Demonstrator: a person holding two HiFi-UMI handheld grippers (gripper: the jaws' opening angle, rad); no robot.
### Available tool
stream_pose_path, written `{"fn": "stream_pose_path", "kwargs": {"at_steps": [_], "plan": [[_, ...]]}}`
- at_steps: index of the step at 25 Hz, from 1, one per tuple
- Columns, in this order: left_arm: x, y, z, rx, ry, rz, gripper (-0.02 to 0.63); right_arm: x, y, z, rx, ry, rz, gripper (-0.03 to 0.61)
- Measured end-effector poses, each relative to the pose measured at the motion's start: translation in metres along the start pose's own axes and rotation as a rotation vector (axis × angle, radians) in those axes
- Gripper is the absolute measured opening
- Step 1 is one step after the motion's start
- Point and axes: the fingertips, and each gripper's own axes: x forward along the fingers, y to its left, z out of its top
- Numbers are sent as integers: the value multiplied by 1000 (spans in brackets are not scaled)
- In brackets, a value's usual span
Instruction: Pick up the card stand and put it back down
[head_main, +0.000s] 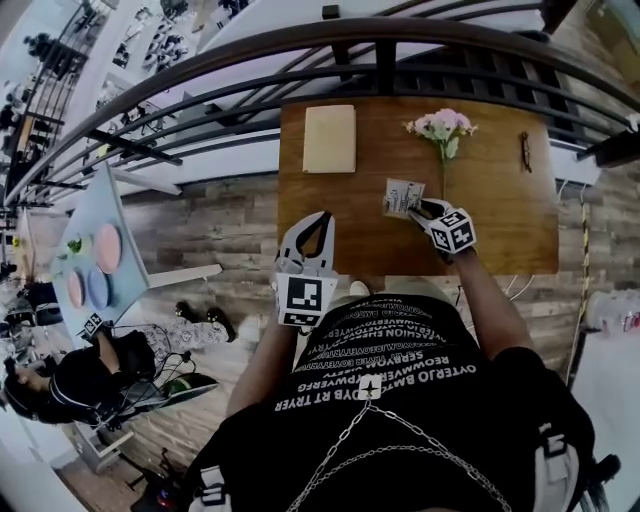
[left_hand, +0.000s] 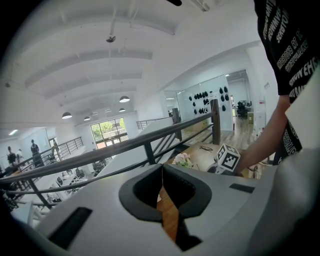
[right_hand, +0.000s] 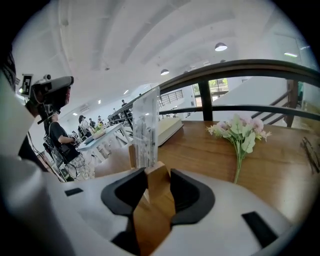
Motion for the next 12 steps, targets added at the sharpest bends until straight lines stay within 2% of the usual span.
{"fn": "stream_pose_path", "kwargs": {"at_steps": [12], "plan": [[-3,-1,-1,-19,-28,-50,28,-52,48,71,-15,-113,7,161]]}}
